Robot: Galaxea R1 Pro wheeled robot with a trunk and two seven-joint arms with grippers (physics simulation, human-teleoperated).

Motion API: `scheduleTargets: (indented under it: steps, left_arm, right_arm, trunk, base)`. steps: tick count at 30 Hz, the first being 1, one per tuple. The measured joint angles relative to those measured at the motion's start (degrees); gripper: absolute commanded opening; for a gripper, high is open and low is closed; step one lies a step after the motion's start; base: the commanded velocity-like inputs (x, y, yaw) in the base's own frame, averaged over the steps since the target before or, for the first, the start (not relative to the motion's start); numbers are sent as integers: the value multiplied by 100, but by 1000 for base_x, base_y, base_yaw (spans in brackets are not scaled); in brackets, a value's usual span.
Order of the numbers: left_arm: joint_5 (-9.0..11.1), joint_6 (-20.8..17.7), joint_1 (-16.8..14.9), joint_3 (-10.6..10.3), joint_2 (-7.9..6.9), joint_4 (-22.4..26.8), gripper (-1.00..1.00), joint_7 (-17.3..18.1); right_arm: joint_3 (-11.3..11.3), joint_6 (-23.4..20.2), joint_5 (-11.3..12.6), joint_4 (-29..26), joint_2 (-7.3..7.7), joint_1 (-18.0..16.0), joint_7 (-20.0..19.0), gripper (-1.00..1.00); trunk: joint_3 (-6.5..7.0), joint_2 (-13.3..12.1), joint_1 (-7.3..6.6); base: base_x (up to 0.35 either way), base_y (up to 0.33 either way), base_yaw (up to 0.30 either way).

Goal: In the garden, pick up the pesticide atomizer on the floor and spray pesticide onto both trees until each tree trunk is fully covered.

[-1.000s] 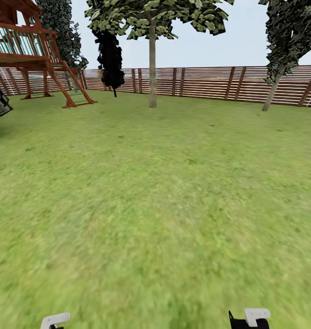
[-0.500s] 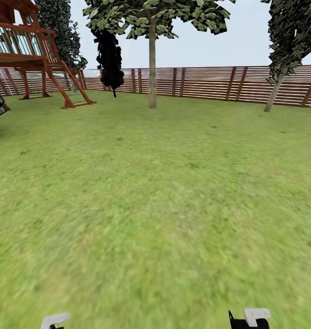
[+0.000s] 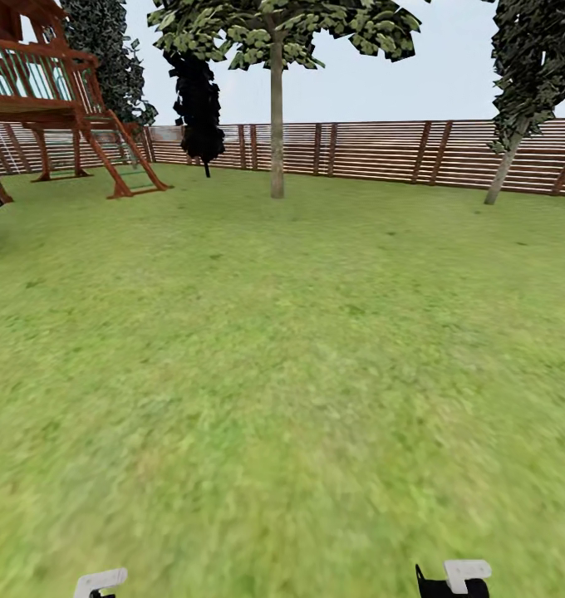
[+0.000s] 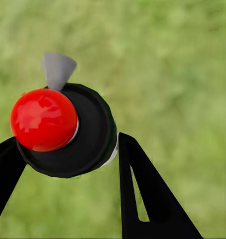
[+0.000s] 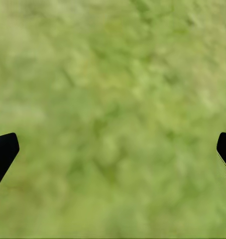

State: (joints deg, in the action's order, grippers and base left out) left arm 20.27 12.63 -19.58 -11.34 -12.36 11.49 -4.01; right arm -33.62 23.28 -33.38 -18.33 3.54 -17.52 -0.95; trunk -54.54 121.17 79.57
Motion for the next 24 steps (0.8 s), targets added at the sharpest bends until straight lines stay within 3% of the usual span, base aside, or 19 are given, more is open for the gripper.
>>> scheduleTargets:
  steps: [24]
  left_arm:
    - [0, 0, 0, 0, -1, 0, -100, 0]
  right_arm:
    - [-8, 0, 0, 0, 9, 0, 2, 100]
  trunk:
    - [0, 0, 0]
  base:
    - [335, 0, 0]
